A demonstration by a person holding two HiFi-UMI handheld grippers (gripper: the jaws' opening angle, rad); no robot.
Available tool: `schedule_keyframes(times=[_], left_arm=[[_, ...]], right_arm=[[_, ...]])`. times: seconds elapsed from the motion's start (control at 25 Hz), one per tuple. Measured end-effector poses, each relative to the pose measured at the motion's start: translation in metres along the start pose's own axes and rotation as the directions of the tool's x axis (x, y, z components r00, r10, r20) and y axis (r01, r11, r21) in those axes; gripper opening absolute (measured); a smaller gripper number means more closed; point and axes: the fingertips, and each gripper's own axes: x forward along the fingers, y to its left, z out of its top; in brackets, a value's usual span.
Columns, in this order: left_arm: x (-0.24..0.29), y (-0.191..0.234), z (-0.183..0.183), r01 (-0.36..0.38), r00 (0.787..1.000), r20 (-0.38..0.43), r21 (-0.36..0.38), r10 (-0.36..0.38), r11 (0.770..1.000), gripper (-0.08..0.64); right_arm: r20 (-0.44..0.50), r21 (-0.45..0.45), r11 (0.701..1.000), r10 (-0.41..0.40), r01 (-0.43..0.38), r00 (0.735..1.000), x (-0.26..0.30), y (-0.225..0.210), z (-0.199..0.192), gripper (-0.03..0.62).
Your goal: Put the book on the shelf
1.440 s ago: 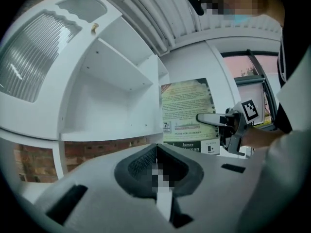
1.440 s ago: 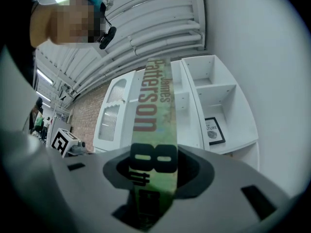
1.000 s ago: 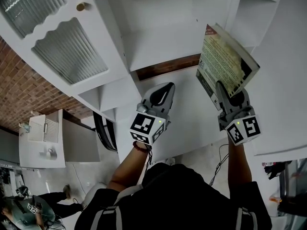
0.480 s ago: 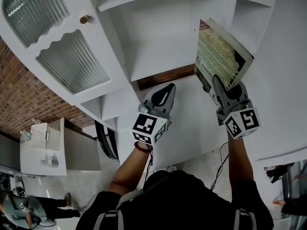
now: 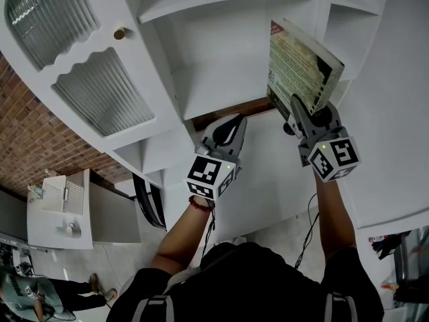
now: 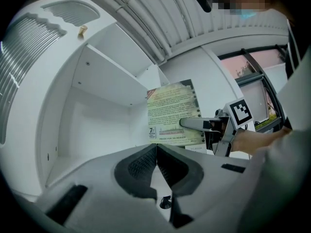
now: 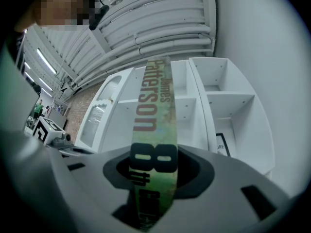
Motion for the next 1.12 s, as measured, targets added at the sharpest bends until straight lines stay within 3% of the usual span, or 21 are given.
schedule_keyframes(times=[0.4, 0.76, 1.12], left_arm=[[0.015, 0.007, -0.003, 0.005, 1.0, -0.01, 0.0, -0.005, 1.0, 0.018], [0.038, 0.012, 0.002, 0.024, 1.0, 0.001, 0.011, -0.024, 1.0, 0.018], [0.056, 0.026, -0.002, 0.027, 1.0, -0.004, 0.016, -0.027, 1.0, 0.018]], right_arm=[[-0.015, 0.002, 1.0, -0.02, 0.02, 1.0, 0.042, -0.009, -0.012, 0.166], [-0.029, 0.072, 0.997, -0.034, 0.036, 0.999, 0.081, -0.023, -0.022, 0.166], [-0.059, 0.055, 0.996, -0.064, 0.067, 0.996, 0.111, -0.037, -0.034, 0.166]])
